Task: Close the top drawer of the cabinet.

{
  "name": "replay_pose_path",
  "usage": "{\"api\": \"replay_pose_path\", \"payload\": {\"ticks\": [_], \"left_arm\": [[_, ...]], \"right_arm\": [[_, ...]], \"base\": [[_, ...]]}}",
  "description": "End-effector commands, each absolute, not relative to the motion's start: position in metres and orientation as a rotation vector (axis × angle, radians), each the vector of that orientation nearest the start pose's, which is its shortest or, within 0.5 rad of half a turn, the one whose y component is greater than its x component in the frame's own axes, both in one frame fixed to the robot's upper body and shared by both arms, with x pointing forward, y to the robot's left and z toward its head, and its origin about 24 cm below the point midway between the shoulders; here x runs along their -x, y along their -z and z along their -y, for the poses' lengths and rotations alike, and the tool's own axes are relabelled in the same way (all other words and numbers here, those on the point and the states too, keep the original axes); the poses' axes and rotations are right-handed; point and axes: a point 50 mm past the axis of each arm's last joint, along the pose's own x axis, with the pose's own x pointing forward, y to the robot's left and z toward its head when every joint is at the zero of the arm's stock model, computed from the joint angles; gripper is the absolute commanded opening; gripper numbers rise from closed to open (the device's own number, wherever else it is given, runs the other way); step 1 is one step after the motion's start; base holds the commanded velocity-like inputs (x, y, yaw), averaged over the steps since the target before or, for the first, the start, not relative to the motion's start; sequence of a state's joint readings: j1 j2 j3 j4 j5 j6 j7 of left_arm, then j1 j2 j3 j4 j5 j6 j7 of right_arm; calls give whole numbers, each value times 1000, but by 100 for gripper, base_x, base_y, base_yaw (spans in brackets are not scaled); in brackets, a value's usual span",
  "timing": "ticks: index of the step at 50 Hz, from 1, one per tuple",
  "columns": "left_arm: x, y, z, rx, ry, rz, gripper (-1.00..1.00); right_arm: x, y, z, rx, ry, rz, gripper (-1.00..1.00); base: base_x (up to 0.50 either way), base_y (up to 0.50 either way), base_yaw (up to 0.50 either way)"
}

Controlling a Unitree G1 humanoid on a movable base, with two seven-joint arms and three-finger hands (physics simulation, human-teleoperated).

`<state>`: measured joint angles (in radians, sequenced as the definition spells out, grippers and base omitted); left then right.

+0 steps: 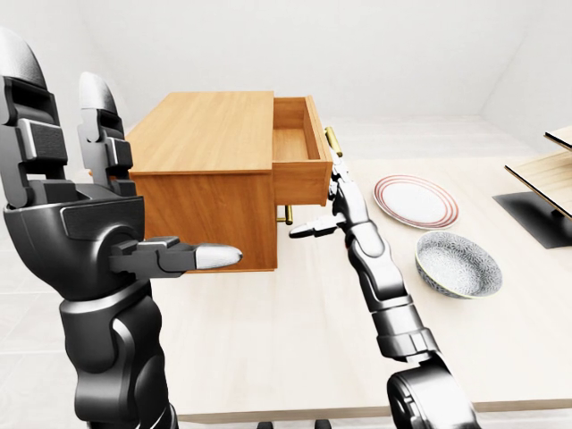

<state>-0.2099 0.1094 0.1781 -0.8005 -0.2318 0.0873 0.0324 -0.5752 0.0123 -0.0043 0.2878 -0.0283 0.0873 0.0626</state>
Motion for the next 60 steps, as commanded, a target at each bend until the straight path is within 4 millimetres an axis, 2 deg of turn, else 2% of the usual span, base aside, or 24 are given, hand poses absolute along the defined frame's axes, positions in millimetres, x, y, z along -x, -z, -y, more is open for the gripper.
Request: {"api": "replay_pose_path", "payload": {"ticks": [1,25,31,41,60], "left_arm": [[-198,-249,-174,85,1,927,100],[-198,-250,-174,87,1,929,100],[-198,-250,-174,87,1,929,100],[-198,-249,-173,86,9,927,100],[-197,-250,-174,90,7,933,100]], "right_arm": [[-349,-117,78,46,-296,113,100],[-357,-109,58,39,-356,44,100],[-359,-113,55,37,-362,48,100],[-361,-100,50,35,-376,-20,100],[-367,-99,35,13,-417,-17,100]], "base": [[0,0,0],[0,0,0],[0,0,0],[0,0,0],[0,0,0]]}}
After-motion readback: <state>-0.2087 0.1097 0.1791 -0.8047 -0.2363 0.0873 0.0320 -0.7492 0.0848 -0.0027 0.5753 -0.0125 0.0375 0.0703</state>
